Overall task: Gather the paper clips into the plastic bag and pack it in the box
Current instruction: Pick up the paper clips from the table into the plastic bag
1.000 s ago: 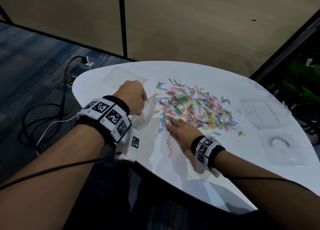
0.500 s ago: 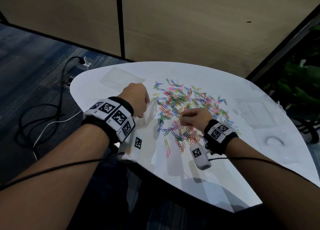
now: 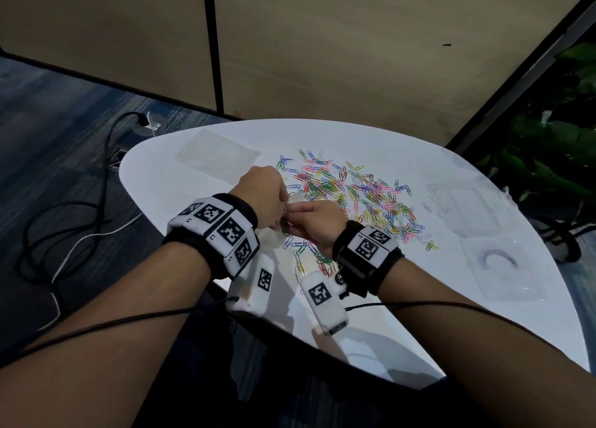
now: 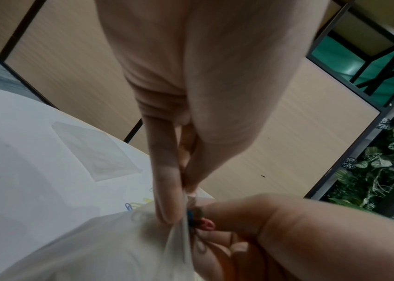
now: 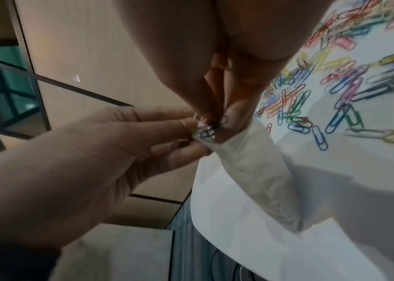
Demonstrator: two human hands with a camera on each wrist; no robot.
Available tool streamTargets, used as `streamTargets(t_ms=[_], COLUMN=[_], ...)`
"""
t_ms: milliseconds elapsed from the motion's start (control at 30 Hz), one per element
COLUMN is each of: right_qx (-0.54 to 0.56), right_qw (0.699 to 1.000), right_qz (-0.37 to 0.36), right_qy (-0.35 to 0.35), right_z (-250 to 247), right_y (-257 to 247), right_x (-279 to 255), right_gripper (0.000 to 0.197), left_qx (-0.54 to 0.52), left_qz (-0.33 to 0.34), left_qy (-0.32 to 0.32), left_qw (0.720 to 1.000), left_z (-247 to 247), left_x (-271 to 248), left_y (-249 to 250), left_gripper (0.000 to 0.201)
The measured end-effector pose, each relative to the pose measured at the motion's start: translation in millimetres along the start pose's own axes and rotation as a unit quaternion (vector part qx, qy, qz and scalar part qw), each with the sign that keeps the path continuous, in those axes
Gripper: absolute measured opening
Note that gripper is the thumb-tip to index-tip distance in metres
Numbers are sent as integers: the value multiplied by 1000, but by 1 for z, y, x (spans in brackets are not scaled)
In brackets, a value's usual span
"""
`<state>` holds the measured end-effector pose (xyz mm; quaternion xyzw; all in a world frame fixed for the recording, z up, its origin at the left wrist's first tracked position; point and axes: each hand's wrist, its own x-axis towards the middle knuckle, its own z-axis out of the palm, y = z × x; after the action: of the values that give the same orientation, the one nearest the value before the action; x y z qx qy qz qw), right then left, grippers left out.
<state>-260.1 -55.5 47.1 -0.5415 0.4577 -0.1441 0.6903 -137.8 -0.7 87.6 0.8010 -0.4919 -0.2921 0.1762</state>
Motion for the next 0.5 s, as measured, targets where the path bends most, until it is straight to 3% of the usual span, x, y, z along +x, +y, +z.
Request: streamTargets(t_ms=[100,267,367,500], right_qx=[-131,-344,-419,-544], right_qw=[991,931,903,831], right_qz=[-21,-100,-93,-109], right_qy=[18,77,29,-32], right_z=[1,2,10,13], right_y=[3,-1,0,-3], right_x=[6,4,3,1], right_gripper=[21,16,20,29], left_qx=[-9,-17,-11,-15], left_qz=[15,5,2,-13], left_qy=[-2,1,1,-1], left_qw=[1000,1000,1000,1000], left_z=[3,1,-1,-2], left_x=[-2,-2,-4,-6], left_y=[2,2,3,4], left_gripper=[17,22,24,28])
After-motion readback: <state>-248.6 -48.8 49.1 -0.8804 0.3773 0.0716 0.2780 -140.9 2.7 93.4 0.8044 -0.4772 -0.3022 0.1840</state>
